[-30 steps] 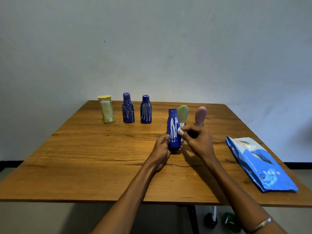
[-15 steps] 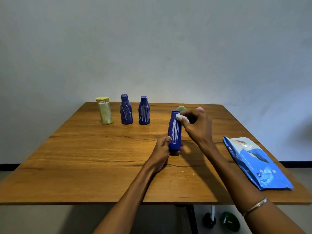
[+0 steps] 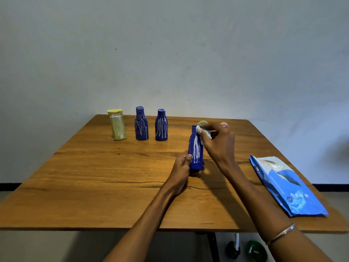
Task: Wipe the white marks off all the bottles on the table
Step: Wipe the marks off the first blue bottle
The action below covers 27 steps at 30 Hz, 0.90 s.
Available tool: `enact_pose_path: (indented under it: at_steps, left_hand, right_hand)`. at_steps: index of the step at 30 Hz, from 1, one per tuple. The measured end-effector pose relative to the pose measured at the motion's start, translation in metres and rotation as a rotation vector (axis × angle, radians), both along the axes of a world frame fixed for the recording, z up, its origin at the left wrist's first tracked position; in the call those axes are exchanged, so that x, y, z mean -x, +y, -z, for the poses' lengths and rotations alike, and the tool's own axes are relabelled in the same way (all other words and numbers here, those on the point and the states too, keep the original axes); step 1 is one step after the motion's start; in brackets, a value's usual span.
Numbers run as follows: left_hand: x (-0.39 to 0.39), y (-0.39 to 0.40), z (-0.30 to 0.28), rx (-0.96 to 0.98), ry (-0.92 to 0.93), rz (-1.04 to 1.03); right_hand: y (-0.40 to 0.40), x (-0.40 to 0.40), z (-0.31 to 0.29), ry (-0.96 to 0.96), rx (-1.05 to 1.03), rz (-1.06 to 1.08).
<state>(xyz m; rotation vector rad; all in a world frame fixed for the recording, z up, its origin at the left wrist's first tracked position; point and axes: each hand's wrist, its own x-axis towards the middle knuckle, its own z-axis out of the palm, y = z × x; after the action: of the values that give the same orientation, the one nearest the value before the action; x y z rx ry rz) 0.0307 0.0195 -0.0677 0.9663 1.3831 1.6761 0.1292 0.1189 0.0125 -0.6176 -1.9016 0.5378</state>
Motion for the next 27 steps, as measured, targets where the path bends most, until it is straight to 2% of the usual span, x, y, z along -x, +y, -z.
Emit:
enact_pose_path:
  at_steps: [5, 10, 17, 24, 27]
  left_hand:
    - [0.003, 0.000, 0.000, 0.009, -0.032, -0.015]
    - [0.001, 0.001, -0.001, 0.000, -0.023, -0.016]
    - [0.002, -0.002, -0.003, -0.031, -0.076, -0.021]
    - [0.004, 0.000, -0.001, -0.025, -0.164, -0.045]
    - [0.004, -0.001, -0.001, -0.021, -0.196, -0.049]
  right_hand:
    - [0.004, -0.003, 0.013, -0.214, -0.141, -0.055]
    - [0.010, -0.003, -0.002, -0.071, -0.175, 0.015]
    - [-0.009, -0.001, 0.000, -0.478, -0.212, -0.106]
    - [-0.001, 0.004, -0.036, -0.409, -0.225, -0.014]
    - [-0.005, 0.008, -0.030, -0.553, -0.263, -0.013]
